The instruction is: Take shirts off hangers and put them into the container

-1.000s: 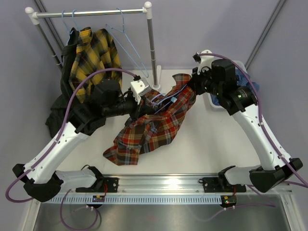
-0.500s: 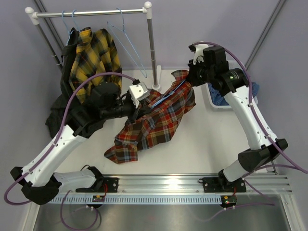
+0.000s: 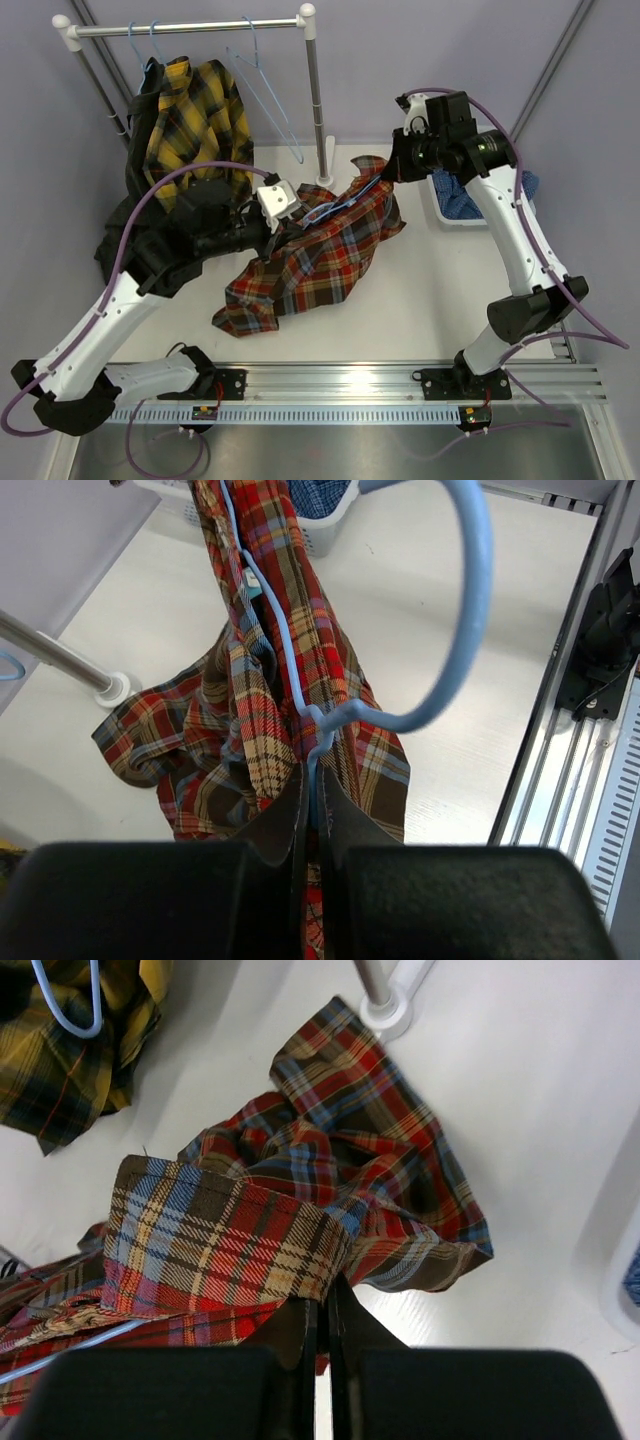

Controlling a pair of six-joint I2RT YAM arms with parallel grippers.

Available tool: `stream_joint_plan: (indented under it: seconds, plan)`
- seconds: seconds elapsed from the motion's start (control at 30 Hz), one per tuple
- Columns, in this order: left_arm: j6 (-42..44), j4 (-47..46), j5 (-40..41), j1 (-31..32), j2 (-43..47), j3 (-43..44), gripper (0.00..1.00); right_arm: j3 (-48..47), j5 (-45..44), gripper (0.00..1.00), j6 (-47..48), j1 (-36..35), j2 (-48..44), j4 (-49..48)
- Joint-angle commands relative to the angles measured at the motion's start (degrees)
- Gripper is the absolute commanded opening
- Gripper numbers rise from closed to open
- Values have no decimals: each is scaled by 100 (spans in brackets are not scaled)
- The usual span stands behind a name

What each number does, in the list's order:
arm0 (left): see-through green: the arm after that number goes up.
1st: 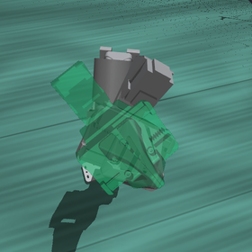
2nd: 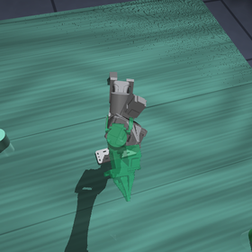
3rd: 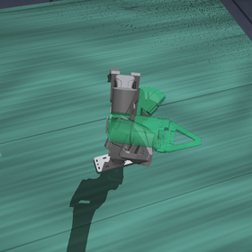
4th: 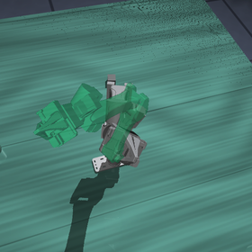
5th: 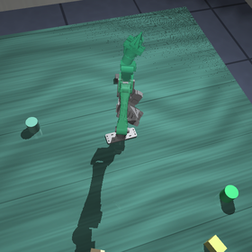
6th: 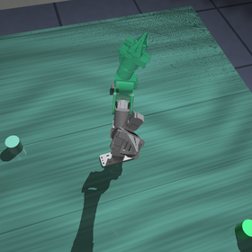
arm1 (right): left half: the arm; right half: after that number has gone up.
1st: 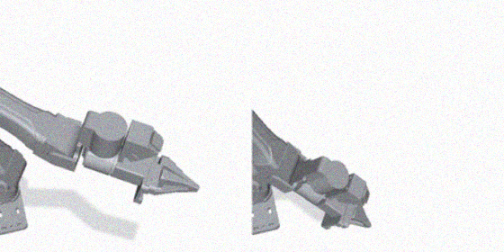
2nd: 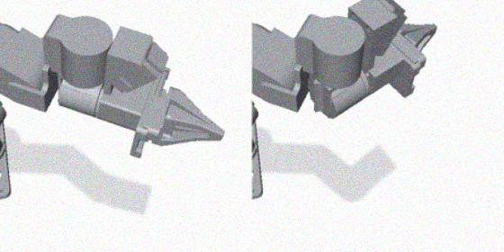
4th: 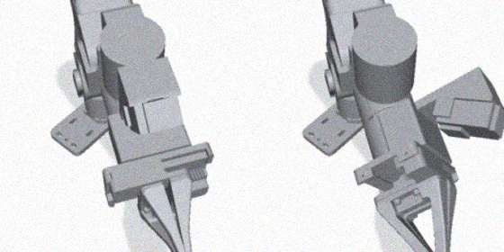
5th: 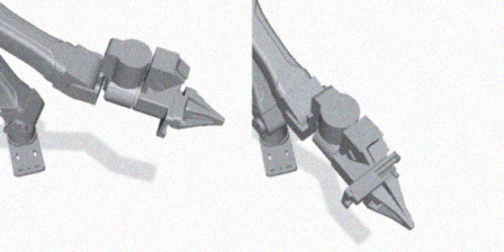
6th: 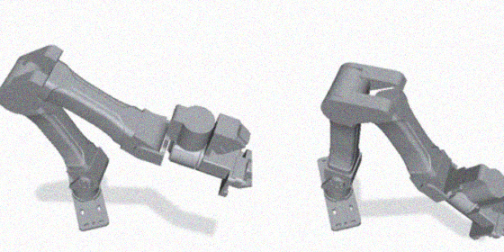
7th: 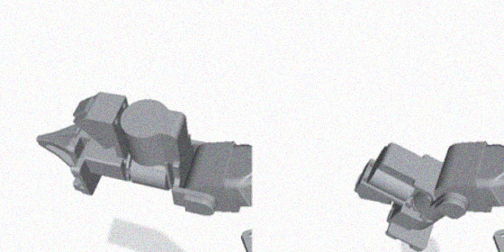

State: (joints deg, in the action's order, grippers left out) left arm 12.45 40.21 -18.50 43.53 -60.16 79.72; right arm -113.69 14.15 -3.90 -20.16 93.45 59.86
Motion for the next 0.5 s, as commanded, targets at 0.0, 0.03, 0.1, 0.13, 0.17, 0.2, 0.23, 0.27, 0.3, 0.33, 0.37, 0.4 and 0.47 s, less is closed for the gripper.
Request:
stream_joint_plan:
  seconds: [0.0,0.03,0.1,0.13,0.17,0.2,0.23,0.27,0.3,0.33,0.37,0.4,0.47]
  plan:
    - [144,208,-258,7,452,307,0,294,350,0,610,346,244,-132]
    - [170,155,-337,7,479,316,0,329,612,0,566,346,279,-158]
    - [170,49,-330,7,523,359,0,356,808,0,610,346,393,-114]
    - [153,-56,-303,7,540,368,0,374,904,0,627,346,419,-114]
    - [188,-65,-277,7,567,377,0,409,1009,0,662,381,437,-141]
    - [205,-57,-103,7,593,369,0,513,1106,0,663,442,437,-167]
    - [258,-57,21,7,619,342,0,610,1403,0,576,530,402,-237]
    - [267,-57,161,7,681,316,0,707,1624,0,505,618,272,-464]
    - [284,-48,406,-2,725,264,0,943,1748,0,426,819,183,-623]
    - [285,-48,513,-11,769,167,0,1076,1775,0,147,917,78,-790]
    - [276,-48,593,-20,821,105,0,1164,1819,0,127,1013,-97,-1000]
    - [267,-48,698,-37,909,53,0,1243,1871,0,109,1093,-168,-1037]
    - [232,-48,769,-46,988,-79,0,1270,1994,0,21,1356,-301,-1116]
